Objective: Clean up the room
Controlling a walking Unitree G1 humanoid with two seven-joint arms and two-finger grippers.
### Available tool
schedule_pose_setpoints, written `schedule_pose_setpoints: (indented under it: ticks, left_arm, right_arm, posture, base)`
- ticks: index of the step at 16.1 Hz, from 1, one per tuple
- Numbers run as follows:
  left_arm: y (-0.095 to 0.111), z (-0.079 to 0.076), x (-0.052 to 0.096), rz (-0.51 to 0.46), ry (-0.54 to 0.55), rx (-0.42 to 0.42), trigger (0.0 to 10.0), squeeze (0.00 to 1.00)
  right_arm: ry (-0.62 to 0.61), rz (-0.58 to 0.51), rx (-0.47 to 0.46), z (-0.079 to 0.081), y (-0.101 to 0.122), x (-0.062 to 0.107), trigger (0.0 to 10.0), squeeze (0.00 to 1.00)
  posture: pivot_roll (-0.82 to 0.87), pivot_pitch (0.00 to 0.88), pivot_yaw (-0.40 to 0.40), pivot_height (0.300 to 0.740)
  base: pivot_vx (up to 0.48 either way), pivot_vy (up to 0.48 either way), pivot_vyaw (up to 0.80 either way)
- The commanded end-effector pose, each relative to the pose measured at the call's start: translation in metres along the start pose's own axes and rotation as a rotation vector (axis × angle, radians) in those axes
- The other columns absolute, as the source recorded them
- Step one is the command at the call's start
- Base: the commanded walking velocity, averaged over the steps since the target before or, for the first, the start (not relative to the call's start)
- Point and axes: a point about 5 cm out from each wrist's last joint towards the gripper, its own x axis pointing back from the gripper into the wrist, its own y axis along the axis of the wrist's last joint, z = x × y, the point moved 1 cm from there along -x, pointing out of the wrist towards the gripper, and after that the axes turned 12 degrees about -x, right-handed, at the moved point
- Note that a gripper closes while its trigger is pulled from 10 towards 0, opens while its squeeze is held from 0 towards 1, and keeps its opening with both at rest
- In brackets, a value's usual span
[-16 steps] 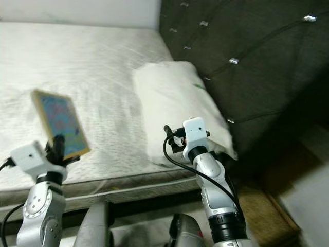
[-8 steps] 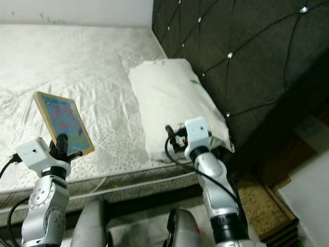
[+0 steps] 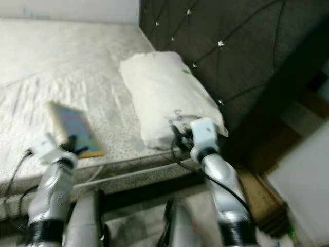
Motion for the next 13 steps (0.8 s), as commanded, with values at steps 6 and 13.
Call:
schedule_pose_setpoints:
  ticks: [6, 13]
  left_arm:
    - [0.014, -0.006, -0.030, 0.011, -0.079, 0.028, 10.0, 0.00]
    - [0.008, -0.028, -0.049, 0.104, -0.249, 0.075, 10.0, 0.00]
  right_arm:
    - [-0.055, 0.032, 0.063, -0.028, 0.002, 0.021, 10.0, 0.00]
    - [-0.062, 0.038, 0.077, -0.028, 0.006, 0.029, 10.0, 0.00]
  posture:
    - [-0.12, 0.008, -0.140, 0.597]
    - [-0.17, 0.022, -0.150, 0.597]
  base:
    - [0.000, 0.000, 0.00]
    - [0.000, 0.000, 0.00]
